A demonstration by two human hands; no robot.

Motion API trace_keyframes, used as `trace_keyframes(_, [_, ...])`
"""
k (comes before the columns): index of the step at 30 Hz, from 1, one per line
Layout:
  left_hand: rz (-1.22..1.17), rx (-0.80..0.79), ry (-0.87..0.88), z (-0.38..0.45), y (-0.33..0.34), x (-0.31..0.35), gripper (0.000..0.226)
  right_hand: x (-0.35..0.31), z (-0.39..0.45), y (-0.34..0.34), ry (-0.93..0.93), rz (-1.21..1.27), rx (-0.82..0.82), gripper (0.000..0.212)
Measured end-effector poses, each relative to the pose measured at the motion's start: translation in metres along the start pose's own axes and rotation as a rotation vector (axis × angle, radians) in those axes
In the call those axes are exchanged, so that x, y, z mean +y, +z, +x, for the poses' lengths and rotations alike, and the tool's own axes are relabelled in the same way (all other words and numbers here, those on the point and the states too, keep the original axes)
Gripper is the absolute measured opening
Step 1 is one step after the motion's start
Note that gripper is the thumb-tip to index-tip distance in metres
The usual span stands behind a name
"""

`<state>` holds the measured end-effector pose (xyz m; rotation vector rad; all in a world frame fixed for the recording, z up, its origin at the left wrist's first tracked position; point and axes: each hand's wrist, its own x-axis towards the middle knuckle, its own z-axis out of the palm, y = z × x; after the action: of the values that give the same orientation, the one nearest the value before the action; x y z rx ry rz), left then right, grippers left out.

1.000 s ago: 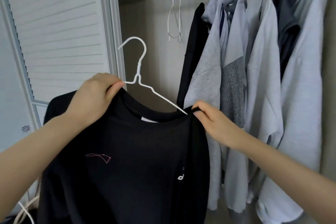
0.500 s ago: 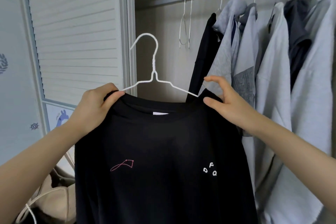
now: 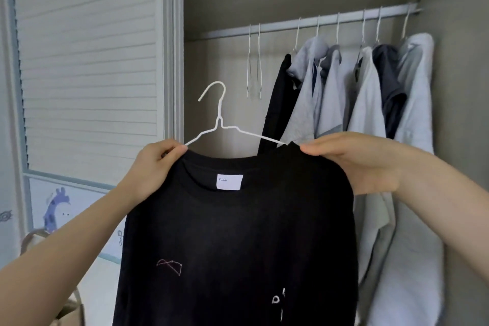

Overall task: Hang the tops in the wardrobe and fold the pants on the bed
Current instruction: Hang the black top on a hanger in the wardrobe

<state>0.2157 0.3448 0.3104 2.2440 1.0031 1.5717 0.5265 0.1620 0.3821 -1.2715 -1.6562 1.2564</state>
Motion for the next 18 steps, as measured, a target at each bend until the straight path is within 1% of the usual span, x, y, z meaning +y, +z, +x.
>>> trace_keyframes(3, [-0.104,-0.108,-0.057,0.011,0.015,0.007,0.038,-0.012,-0.02,0.007,-0.103,0.188,0.025,0.033])
trace_keyframes(5, [-0.103,-0.168,-0.051,0.019,0.027,0.017,0.04,-0.024,-0.033,0.013,-0.159,0.249,0.065,0.029])
trace_keyframes(7, [-0.075,-0.2,-0.028,0.027,0.038,0.027,0.031,-0.036,-0.04,0.018,-0.195,0.282,0.13,0.026])
trace_keyframes(8, [-0.066,-0.201,-0.014,0.032,0.043,0.032,0.023,-0.042,-0.041,0.021,-0.212,0.305,0.164,0.026])
trace_keyframes(9, [-0.057,-0.185,-0.01,0.035,0.047,0.038,0.019,-0.046,-0.04,0.024,-0.224,0.339,0.194,0.026])
trace_keyframes(11, [-0.054,-0.151,-0.011,0.038,0.052,0.053,0.026,-0.054,-0.034,0.033,-0.25,0.396,0.261,0.025])
trace_keyframes(13, [-0.095,-0.176,0.008,0.036,0.054,0.069,0.036,-0.06,-0.022,0.039,-0.285,0.422,0.332,0.026])
trace_keyframes(16, [-0.243,-0.345,0.042,0.023,0.05,0.093,0.053,-0.073,-0.002,0.048,-0.323,0.394,0.4,0.026])
trace_keyframes(18, [-0.35,-0.443,0.08,0.013,0.046,0.107,0.054,-0.082,0.011,0.049,-0.328,0.369,0.394,0.025])
